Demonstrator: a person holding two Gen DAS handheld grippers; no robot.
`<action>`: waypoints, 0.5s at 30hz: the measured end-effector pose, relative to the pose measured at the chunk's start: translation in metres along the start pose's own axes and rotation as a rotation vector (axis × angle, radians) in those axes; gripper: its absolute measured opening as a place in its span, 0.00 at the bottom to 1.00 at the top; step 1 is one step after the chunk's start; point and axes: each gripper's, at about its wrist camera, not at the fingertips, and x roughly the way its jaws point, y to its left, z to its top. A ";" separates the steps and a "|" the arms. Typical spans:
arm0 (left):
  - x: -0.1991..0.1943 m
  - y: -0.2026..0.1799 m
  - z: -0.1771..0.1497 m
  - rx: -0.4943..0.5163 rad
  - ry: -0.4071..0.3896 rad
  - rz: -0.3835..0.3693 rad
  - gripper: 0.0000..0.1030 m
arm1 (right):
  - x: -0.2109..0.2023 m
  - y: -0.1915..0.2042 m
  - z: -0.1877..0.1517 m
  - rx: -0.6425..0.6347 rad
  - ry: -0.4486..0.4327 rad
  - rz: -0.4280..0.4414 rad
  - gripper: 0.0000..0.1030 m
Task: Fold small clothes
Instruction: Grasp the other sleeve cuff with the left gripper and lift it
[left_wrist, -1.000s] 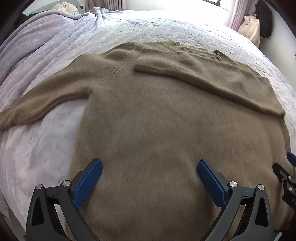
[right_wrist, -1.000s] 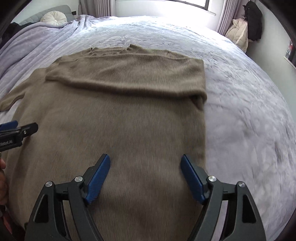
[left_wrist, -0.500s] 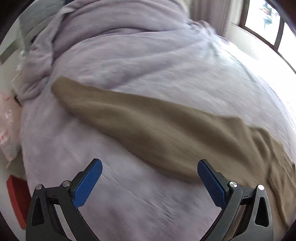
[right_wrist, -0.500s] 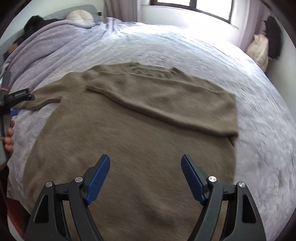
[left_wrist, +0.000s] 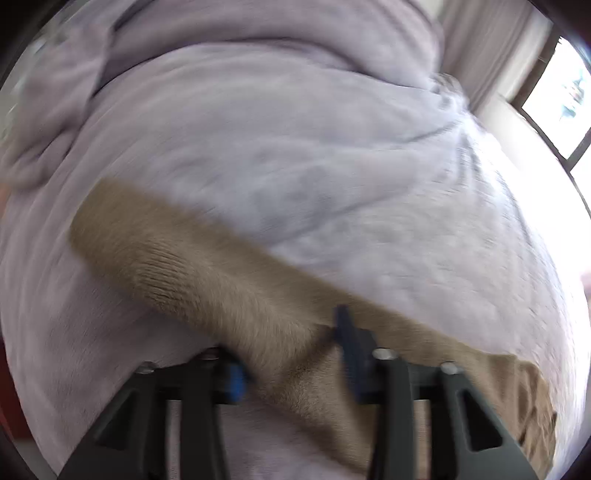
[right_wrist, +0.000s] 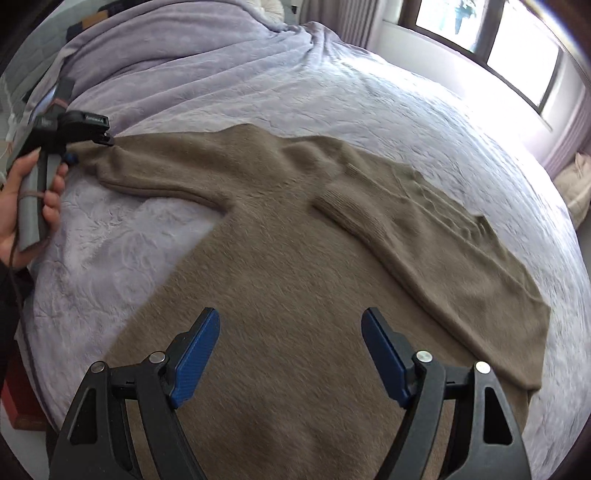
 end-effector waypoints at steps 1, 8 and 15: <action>-0.003 -0.006 0.001 0.024 -0.019 -0.005 0.27 | 0.002 0.004 0.005 -0.008 -0.005 -0.009 0.79; -0.025 -0.002 0.004 0.028 -0.052 -0.103 0.13 | 0.022 0.016 0.060 0.020 -0.098 -0.011 0.79; -0.049 0.010 0.016 0.047 -0.088 -0.127 0.13 | 0.103 0.049 0.125 0.065 0.018 0.067 0.79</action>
